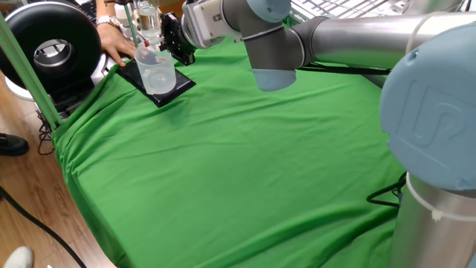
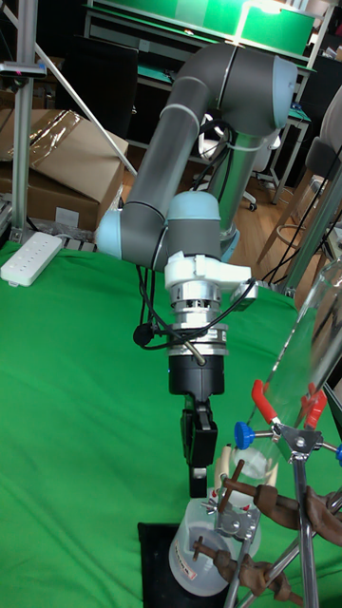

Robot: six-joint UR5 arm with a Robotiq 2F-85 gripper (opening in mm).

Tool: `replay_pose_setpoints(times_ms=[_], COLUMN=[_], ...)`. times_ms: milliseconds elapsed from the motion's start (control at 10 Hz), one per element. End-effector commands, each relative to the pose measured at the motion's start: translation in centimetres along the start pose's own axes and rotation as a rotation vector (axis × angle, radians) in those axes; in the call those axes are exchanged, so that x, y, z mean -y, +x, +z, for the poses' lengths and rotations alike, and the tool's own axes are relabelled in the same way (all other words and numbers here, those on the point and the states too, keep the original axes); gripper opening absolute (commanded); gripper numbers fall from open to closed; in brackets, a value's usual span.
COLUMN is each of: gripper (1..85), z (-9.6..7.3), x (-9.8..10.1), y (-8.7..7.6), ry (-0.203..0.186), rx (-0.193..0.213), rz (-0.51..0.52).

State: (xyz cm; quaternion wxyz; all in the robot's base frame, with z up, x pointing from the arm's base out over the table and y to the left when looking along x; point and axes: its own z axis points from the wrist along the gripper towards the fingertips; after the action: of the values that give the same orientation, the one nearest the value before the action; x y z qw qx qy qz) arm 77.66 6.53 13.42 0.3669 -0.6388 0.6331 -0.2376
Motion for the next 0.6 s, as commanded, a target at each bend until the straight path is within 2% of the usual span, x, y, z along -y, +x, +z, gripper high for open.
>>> replay_pose_setpoints(times_ms=[0, 500], gripper=[1.3, 1.3], z=[-0.22, -0.83], x=[-0.29, -0.28], y=[0.54, -0.06], ry=[-0.01, -0.039], rx=[-0.001, 0.0], rz=[0.018, 0.03])
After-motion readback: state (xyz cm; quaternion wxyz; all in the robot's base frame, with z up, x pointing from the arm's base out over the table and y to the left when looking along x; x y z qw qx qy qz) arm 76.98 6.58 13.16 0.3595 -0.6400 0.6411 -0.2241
